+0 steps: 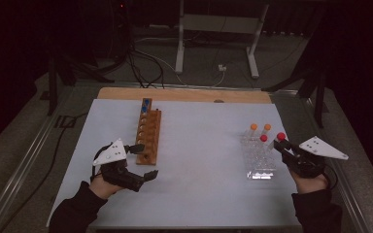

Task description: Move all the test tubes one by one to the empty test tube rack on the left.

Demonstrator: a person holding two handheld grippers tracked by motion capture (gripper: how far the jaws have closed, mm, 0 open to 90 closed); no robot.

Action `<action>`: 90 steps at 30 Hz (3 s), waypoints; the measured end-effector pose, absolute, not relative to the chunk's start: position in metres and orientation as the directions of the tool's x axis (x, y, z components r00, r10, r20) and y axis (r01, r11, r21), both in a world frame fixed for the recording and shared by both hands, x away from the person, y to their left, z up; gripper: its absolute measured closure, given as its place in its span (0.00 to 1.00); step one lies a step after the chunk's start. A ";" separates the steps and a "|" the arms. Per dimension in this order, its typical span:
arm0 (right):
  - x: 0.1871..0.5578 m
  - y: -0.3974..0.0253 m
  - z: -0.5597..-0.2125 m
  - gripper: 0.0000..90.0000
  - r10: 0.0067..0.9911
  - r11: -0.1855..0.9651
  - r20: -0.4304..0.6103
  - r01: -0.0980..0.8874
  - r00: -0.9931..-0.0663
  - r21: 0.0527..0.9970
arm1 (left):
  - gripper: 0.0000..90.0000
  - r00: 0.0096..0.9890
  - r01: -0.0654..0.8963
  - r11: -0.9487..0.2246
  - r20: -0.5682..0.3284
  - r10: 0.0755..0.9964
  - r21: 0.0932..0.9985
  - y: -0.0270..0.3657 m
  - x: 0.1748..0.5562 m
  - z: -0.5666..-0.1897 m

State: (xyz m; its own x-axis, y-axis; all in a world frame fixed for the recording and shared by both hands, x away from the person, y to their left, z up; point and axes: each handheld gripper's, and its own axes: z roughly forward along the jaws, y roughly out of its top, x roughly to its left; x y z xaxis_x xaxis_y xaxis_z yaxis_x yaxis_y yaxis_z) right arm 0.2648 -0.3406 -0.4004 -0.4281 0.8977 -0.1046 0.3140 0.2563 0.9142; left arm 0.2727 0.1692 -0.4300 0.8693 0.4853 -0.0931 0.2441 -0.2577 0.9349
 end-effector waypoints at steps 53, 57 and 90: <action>0.248 -0.166 -0.435 0.83 0.482 0.475 -0.010 0.251 -0.876 0.843 | 0.28 0.962 0.168 -0.314 -0.085 0.260 0.935 0.088 0.266 -0.415; 0.246 -0.161 -0.435 0.83 0.464 0.480 -0.009 0.243 -0.886 0.843 | 0.43 0.963 0.165 -0.322 -0.082 0.255 0.932 0.080 0.269 -0.418; 0.248 -0.178 -0.425 0.17 0.554 0.353 0.047 0.286 -0.831 0.891 | 0.80 0.929 0.123 -0.335 0.011 0.370 0.934 0.105 0.295 -0.388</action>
State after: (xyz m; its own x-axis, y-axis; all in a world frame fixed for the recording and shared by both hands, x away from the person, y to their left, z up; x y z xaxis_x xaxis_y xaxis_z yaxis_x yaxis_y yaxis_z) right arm 0.2483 -0.1775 -0.4253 -0.8311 0.5541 0.0468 0.2855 0.3530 0.8910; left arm 0.2952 0.1052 -0.3881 0.9292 0.3695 0.0107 0.1226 -0.3354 0.9341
